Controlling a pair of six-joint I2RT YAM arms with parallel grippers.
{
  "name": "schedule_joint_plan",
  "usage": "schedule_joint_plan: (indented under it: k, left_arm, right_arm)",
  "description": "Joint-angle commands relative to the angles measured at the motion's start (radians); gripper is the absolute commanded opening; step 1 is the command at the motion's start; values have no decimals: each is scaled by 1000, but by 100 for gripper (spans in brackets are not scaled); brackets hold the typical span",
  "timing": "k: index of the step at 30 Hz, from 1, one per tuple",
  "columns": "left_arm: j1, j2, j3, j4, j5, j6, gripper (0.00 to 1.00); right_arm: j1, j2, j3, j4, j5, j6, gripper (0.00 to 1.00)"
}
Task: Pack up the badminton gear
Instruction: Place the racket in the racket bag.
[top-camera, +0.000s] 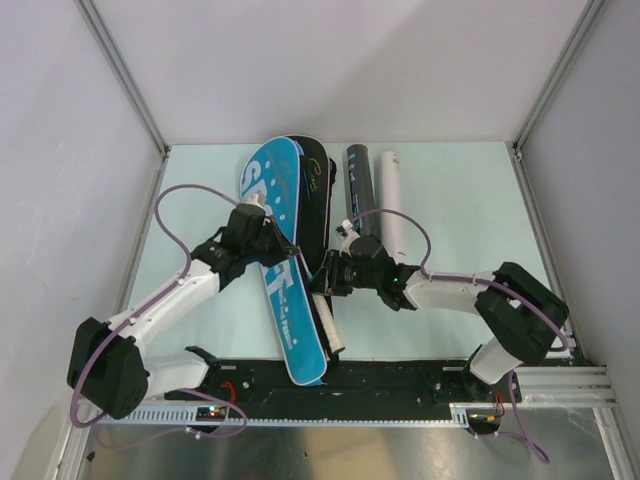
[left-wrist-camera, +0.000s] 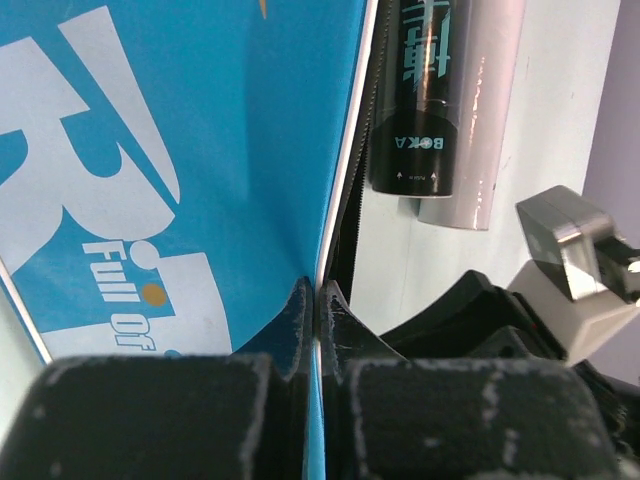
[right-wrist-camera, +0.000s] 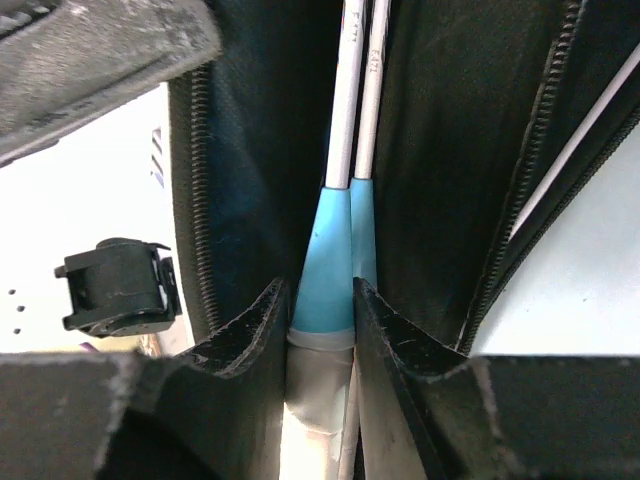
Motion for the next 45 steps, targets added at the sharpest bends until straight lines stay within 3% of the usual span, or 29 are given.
schedule_joint_plan:
  k: [1,16,33,40,45]
  left_arm:
    - [6,-52,-17,49,94,-59,0]
    - [32,-128,-107,145,153,-171,0]
    - [40,-157,-218,288,162,-285,0]
    - [40,-204,-250,317,154,-311,0]
    - [58,-210,-267,318,145,-296,0]
  right_arm:
    - [-4,51,49,197,59,-91,0]
    - [54,197,120,188,241,-85,0]
    - [165,256,180,146,514,-109,2]
    - [194,343,210,170,551,-88,1]
    - [201,310,213,121,561,-100,13]
